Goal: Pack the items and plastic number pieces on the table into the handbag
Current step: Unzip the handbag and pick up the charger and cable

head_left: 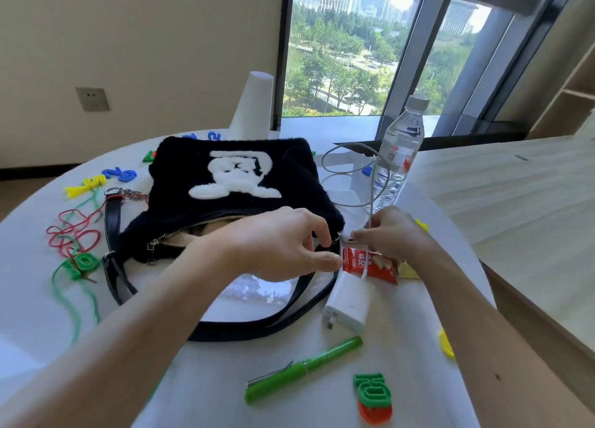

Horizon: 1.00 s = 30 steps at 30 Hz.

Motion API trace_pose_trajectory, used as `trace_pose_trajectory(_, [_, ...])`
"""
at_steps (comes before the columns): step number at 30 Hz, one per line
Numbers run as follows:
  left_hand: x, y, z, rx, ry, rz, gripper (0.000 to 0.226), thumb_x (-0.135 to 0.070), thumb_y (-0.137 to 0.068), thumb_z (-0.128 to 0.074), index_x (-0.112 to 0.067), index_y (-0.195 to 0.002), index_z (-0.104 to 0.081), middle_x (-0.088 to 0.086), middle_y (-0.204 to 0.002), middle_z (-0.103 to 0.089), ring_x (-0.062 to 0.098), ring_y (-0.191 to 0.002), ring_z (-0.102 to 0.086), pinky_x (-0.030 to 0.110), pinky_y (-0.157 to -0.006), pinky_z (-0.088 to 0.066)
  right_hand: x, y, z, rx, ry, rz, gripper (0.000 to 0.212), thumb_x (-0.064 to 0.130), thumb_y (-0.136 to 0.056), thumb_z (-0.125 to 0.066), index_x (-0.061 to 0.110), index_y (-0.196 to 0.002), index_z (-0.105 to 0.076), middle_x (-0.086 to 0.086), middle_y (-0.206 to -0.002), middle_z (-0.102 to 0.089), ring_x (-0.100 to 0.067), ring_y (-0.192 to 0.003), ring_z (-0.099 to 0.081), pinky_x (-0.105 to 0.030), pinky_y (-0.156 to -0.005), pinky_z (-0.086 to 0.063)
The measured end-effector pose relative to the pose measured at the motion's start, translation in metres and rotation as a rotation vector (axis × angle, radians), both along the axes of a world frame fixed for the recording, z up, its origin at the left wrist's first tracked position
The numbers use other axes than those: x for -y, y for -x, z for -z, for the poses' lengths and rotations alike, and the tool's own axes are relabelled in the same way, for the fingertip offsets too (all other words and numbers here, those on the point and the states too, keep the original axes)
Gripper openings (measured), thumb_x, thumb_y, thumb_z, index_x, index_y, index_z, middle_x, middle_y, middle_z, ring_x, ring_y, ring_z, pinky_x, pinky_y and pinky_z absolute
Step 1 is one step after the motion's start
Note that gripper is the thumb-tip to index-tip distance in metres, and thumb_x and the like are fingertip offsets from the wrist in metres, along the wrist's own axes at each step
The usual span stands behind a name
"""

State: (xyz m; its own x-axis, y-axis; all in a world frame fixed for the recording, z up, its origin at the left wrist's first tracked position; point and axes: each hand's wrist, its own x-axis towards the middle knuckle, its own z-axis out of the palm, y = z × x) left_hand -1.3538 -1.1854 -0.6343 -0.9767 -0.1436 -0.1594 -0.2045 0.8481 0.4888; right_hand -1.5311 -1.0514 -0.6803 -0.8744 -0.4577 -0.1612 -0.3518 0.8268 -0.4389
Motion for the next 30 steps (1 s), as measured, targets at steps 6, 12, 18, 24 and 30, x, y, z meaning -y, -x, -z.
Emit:
trace_pose_trajectory(6, [0.013, -0.005, -0.002, -0.033, -0.026, -0.059, 0.046, -0.061, -0.087, -0.058, -0.03, -0.121, -0.059, -0.013, -0.099, -0.064, 0.007, -0.083, -0.062, 0.029, -0.078, -0.054, 0.004, -0.008, -0.041, 0.129, 0.331, -0.081, 0.037, 0.031, -0.1, -0.055, 0.011, -0.071, -0.066, -0.003, -0.065, -0.057, -0.016, -0.061, -0.051, -0.027, -0.057, -0.04])
trace_pose_trajectory(12, [0.008, -0.005, -0.002, -0.048, -0.204, 0.019, 0.072, -0.08, -0.069, -0.059, -0.039, -0.129, -0.054, -0.02, -0.111, -0.063, -0.001, -0.099, -0.063, 0.031, -0.092, -0.053, -0.001, -0.055, -0.107, 0.046, 0.44, -0.243, 0.04, 0.03, -0.103, -0.051, 0.006, -0.075, -0.067, -0.002, -0.06, -0.057, -0.006, -0.048, -0.05, -0.019, -0.05, -0.039])
trace_pose_trajectory(18, [-0.005, 0.002, 0.013, -0.335, -0.445, -0.074, 0.077, -0.066, -0.064, -0.079, -0.039, -0.13, -0.048, -0.019, -0.123, -0.06, -0.002, -0.111, -0.06, 0.031, -0.099, -0.051, -0.008, -0.079, -0.136, -0.084, 0.806, -0.292, 0.041, 0.028, -0.104, -0.049, 0.008, -0.072, -0.065, -0.001, -0.055, -0.057, -0.011, -0.05, -0.049, -0.02, -0.049, -0.04])
trace_pose_trajectory(24, [-0.015, 0.003, 0.014, -0.572, -0.781, -0.05, 0.032, -0.032, -0.086, -0.072, -0.007, -0.104, -0.062, 0.025, -0.097, -0.065, 0.045, -0.093, -0.064, 0.062, -0.09, -0.051, -0.011, -0.086, -0.143, 0.057, 1.087, -0.371, 0.038, 0.028, -0.105, -0.045, 0.01, -0.078, -0.065, -0.005, -0.063, -0.059, -0.016, -0.053, -0.051, -0.021, -0.048, -0.039])
trace_pose_trajectory(30, [0.019, -0.019, -0.026, -0.66, -0.838, -0.134, 0.035, -0.032, -0.086, -0.065, -0.021, -0.119, -0.064, 0.007, -0.079, -0.069, 0.023, -0.076, -0.067, 0.038, -0.081, -0.055, -0.028, -0.076, -0.15, -0.169, 0.818, -0.26, 0.039, 0.042, -0.096, -0.06, 0.008, -0.082, -0.071, -0.006, -0.061, -0.067, -0.013, -0.051, -0.055, -0.022, -0.049, -0.042])
